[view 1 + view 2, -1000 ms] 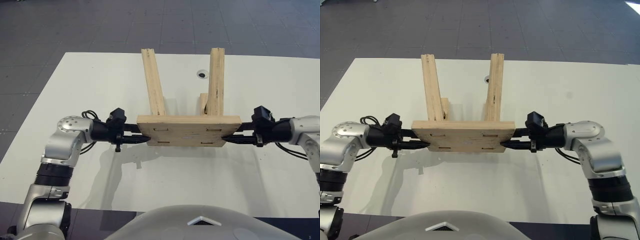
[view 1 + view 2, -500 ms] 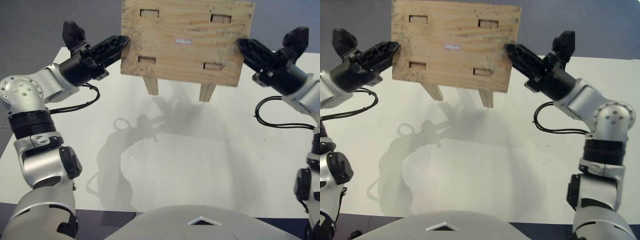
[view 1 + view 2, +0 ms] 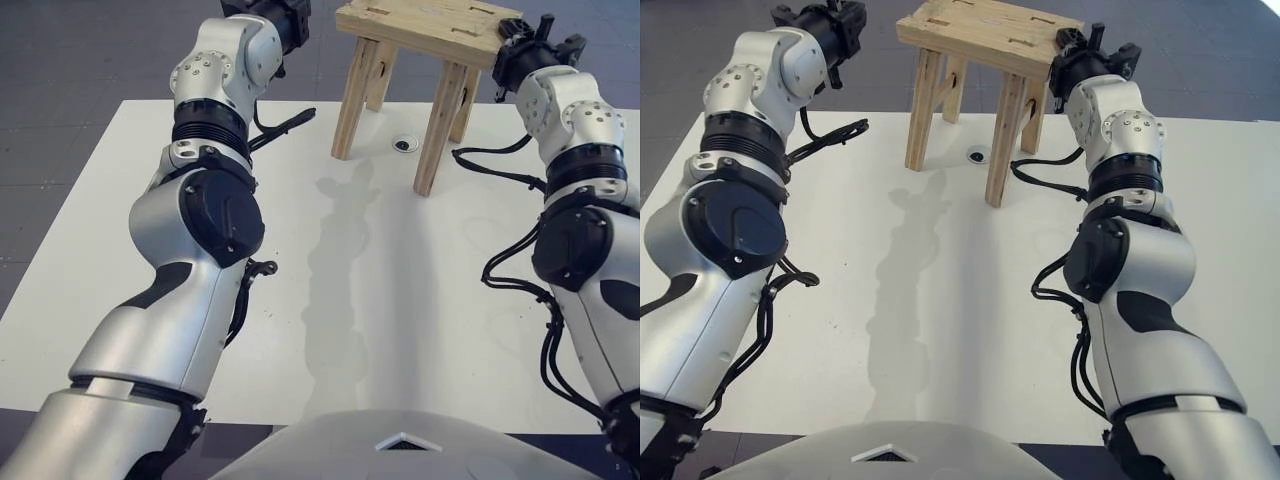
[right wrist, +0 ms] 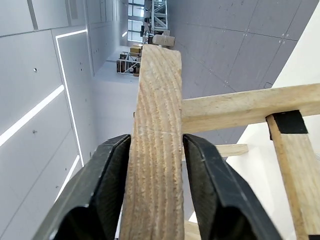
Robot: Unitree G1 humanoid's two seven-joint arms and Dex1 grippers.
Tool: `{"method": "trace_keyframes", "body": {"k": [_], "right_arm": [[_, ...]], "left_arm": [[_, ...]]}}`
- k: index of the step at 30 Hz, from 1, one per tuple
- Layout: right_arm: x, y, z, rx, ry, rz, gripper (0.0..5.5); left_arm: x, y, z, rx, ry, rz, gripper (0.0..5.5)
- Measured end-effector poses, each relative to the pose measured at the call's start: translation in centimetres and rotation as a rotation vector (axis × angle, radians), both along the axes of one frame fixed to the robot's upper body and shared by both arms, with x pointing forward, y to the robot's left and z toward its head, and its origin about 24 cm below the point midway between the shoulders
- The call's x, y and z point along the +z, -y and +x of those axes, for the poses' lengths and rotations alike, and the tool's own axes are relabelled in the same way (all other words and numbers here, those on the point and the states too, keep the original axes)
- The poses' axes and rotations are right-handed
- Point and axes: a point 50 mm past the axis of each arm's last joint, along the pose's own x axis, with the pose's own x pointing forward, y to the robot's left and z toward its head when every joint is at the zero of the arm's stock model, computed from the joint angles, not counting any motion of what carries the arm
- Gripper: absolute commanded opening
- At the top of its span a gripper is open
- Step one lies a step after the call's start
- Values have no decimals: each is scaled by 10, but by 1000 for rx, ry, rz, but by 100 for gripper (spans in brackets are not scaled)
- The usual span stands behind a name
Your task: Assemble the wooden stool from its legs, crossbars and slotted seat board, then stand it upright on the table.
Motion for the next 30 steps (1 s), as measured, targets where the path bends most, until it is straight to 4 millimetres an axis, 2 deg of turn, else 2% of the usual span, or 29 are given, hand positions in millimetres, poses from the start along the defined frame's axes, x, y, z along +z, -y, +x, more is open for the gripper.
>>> {"method": "trace_keyframes", "body": {"k": [2, 4, 7, 11, 15, 16, 18, 20, 22, 24, 25, 27, 29, 30], "right_arm": [[-2, -1, -1, 26, 0, -17, 278], [0, -4, -2, 83, 25, -29, 283], [3, -3, -9, 156, 94, -68, 283], [5, 16, -31, 101, 109, -80, 283], [15, 42, -65, -51, 33, -235, 283], [21, 51, -69, -105, 19, -325, 283], [42, 67, -66, -203, 72, -611, 283], [78, 59, -54, -229, 232, -844, 283], [121, 26, -38, -196, 458, -1036, 283], [154, -14, -29, -148, 694, -1174, 283], [155, -21, -26, -135, 726, -1198, 283], [140, -28, -14, -96, 709, -1212, 283], [105, -33, -1, -14, 594, -1205, 283], [70, -36, 5, 69, 474, -1174, 283]], "left_arm": [[-1, 0, 0, -4, 1, 26, 10], [2, -5, 0, -4, 30, 61, 10], [20, -29, -1, 63, 203, 114, 10], [31, -49, -12, 105, 381, 200, 10], [21, -58, -30, 92, 435, 281, 10], [15, -62, -34, 101, 425, 298, 10], [15, -64, -42, 132, 455, 409, 10], [5, -62, -48, 155, 462, 596, 10], [-14, -53, -52, 157, 462, 868, 10], [-27, -50, -57, 215, 489, 1117, 10], [-21, -51, -60, 266, 532, 1161, 10], [-16, -48, -67, 308, 584, 1199, 10], [-26, -42, -72, 291, 580, 1196, 10], [-33, -40, -73, 273, 565, 1195, 10]]}}
